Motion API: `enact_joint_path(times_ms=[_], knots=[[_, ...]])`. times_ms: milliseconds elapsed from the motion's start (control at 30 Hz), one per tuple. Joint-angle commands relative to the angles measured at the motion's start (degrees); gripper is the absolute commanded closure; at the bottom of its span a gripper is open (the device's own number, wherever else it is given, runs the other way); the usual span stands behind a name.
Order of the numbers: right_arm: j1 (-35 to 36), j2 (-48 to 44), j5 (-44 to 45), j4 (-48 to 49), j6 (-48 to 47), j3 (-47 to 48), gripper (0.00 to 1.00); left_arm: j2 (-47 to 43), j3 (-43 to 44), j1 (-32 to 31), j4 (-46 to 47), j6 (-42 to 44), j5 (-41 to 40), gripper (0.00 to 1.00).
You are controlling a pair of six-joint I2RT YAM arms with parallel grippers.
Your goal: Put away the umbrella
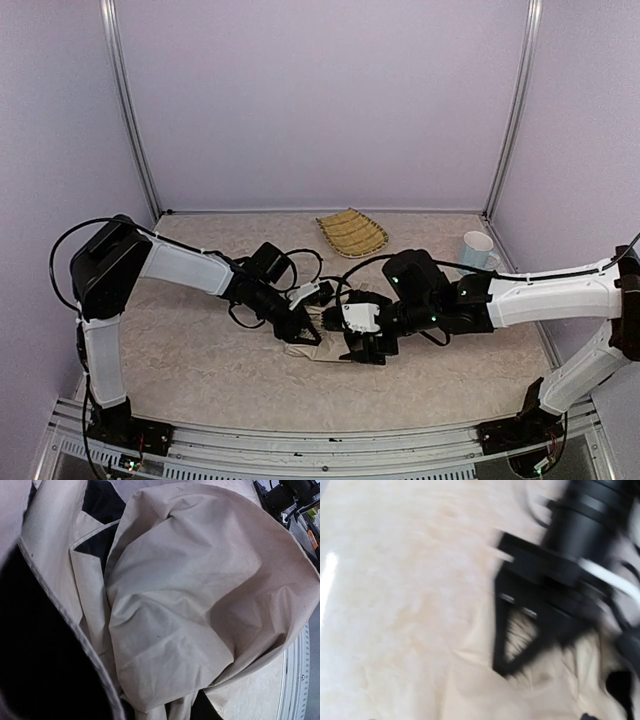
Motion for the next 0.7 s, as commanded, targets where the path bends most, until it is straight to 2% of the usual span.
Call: enact_joint_path(times_ms=[0,333,500,667], knots=[[2.2,3.7,3.9,11.6,-9.3,-2.2,0.14,4.6,-0.8,-0.3,-9.8,-1.8,0.3,0.76],[2.1,17.3,8.4,8.6,-14.1,2.6,0.18,6.2,-0.2,0.9,-10.9,-1.9,2.0,0.77],[1.6,23.4,14.6,7.5,-13.0,6.1,0.29,6.9,0.2,0.9,-11.9,-1.2,2.6,0.77],[0.9,25.5,15.7,6.0,-11.7,6.4,0.39,6.8,0.4,1.5,-12.1,0.0,5.6,0.77]])
